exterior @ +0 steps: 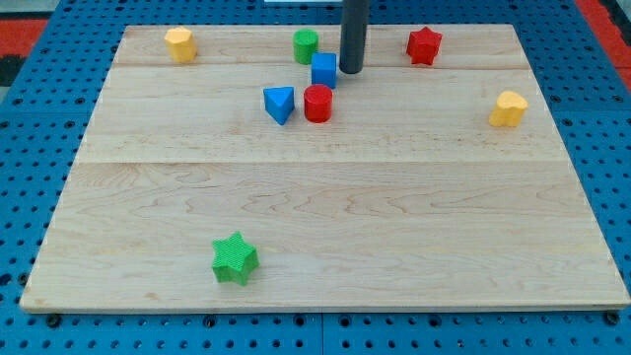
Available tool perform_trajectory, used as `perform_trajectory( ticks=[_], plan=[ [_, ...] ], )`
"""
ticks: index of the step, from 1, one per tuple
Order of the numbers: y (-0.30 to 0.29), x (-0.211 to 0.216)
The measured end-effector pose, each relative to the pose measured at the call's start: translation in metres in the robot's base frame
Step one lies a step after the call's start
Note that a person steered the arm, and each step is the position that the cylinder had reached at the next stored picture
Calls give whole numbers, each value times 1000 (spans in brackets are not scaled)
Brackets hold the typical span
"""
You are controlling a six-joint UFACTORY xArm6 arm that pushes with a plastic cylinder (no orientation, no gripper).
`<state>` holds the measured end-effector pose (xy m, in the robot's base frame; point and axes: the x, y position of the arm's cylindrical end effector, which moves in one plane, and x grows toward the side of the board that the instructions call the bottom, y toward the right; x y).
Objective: Push the blue triangle to the center left side of the board
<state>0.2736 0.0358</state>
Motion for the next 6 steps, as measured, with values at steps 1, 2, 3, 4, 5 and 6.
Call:
perform_trajectory(
  ticks=[1, 2, 3, 4, 5, 6],
  plan=[
    [-33, -21],
    [-59, 36],
    [-62, 60],
    [-62, 78],
    [-62, 87],
    [-112, 101]
  ],
)
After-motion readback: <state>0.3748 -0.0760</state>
